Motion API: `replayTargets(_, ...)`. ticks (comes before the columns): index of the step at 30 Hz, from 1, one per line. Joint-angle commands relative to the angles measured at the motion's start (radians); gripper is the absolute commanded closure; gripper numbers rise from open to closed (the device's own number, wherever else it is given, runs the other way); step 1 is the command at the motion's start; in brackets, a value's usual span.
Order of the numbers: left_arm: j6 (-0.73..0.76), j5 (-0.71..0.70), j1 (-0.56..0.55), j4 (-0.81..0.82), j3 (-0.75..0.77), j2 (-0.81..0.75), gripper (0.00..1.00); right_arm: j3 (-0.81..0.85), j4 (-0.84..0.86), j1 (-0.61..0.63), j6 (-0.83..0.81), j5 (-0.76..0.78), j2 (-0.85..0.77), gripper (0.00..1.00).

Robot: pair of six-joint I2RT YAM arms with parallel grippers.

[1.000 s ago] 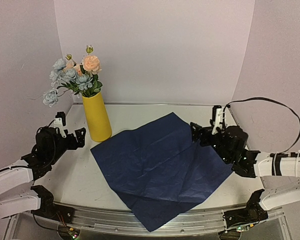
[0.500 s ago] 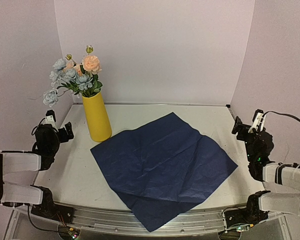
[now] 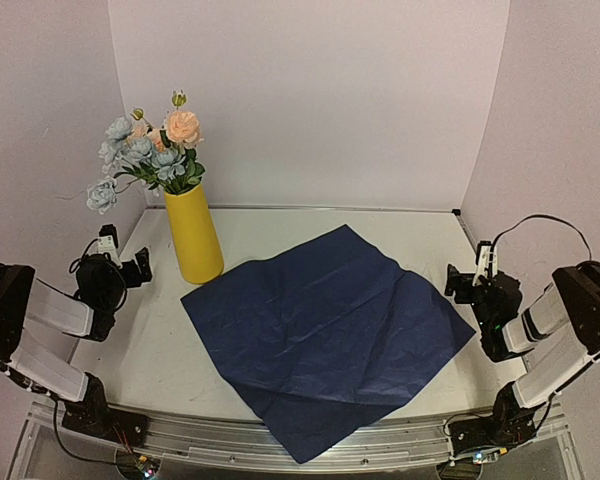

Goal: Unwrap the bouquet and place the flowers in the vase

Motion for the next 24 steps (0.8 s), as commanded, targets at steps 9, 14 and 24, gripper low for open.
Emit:
replayTargets(9, 0.011, 0.022, 0.009, 0.185, 0.016, 0.212, 0.00, 0.046, 0.231, -0.005, 0.007, 0.040, 0.001, 0.02)
replayTargets(14, 0.021, 0.037, 0.008, 0.197, 0.037, 0.270, 0.00, 0.057, 0.220, -0.005, 0.005, 0.027, 0.005, 0.02)
replayTargets(24, 0.042, 0.075, 0.007, 0.195, 0.045, 0.276, 0.01, 0.057, 0.218, -0.006, 0.004, 0.028, 0.005, 0.02)
